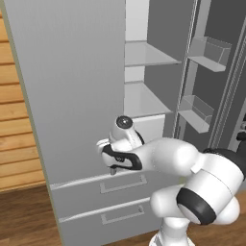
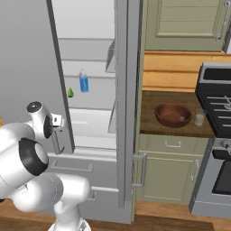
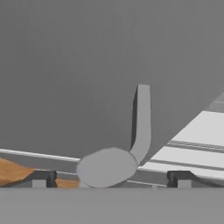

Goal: Grab a lemon wedge from the fridge and one ice cube from the ice bowl, and put them in the glass of lemonade.

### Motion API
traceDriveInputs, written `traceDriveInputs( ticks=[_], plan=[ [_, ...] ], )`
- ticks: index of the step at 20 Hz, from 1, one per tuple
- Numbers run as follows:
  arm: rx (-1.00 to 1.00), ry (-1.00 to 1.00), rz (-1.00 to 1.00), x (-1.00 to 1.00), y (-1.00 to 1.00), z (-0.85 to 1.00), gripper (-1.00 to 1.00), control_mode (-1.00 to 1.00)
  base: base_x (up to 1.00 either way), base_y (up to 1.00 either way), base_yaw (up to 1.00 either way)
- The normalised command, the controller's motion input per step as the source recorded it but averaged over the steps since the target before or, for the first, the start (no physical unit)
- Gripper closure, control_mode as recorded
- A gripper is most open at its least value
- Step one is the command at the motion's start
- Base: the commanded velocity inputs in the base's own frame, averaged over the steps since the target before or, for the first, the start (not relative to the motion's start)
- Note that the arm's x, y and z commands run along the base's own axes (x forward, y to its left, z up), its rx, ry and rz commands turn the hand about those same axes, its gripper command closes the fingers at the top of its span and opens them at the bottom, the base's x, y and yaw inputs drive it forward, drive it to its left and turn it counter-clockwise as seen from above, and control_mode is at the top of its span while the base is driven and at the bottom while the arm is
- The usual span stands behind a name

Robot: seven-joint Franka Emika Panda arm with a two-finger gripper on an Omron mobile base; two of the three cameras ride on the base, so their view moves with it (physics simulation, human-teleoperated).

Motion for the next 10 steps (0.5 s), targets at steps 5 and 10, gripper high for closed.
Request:
traceDriveInputs(
  ticks=[5,10],
  plan=[
    [0.0,-0.05,0.0,-0.01,0.06,-0.27,-1.0,-1.0,0.0,0.0,0.0],
    [0.0,0.0,0.0,-0.02,0.0,-0.01,-1.0,-1.0,0.0,0.0,0.0]
  ],
)
